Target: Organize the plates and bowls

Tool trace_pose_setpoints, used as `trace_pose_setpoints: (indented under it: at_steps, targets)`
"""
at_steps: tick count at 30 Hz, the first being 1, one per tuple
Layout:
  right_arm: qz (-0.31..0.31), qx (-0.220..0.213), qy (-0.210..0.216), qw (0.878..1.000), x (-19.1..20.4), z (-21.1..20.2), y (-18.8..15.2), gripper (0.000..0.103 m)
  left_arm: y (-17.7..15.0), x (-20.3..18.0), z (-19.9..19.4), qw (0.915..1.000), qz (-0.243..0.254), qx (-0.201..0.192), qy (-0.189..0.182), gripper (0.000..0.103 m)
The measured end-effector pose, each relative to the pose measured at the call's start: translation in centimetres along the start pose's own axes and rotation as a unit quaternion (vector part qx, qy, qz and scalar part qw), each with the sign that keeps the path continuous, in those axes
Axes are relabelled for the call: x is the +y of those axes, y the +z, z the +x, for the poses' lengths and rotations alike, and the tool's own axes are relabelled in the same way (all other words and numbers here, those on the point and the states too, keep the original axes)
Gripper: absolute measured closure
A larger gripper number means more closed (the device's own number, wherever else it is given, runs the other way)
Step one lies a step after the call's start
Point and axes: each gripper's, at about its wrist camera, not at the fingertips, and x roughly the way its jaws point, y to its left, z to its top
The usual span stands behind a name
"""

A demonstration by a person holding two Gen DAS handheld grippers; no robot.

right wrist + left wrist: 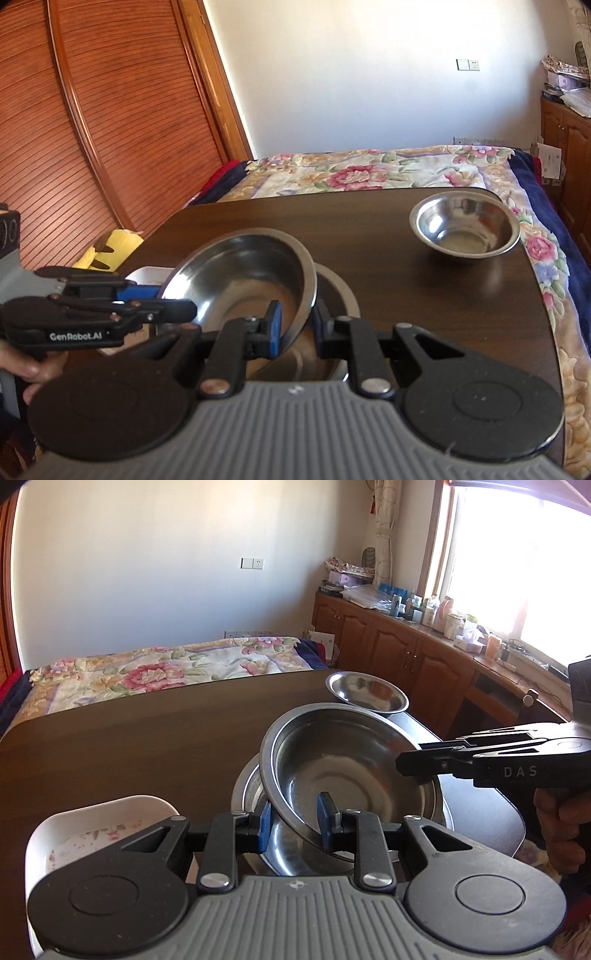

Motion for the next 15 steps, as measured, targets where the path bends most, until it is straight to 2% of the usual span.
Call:
trace_pose_setpoints:
  at_steps: [6, 15]
  targets:
    - [0.006, -0.012, 0.006, 1.0, 0.1, -0.3, -0.8, 0.083, -0.9, 0.0, 0.4, 0.9999, -0.014, 0.004, -0.001, 0.075]
    - [-0.011, -0.017, -0.005, 1.0, 0.5, 0.1, -1.8, 0.083, -1.7, -0.1, 1.3, 0.9999, -0.004, 0.012, 0.007, 0.075]
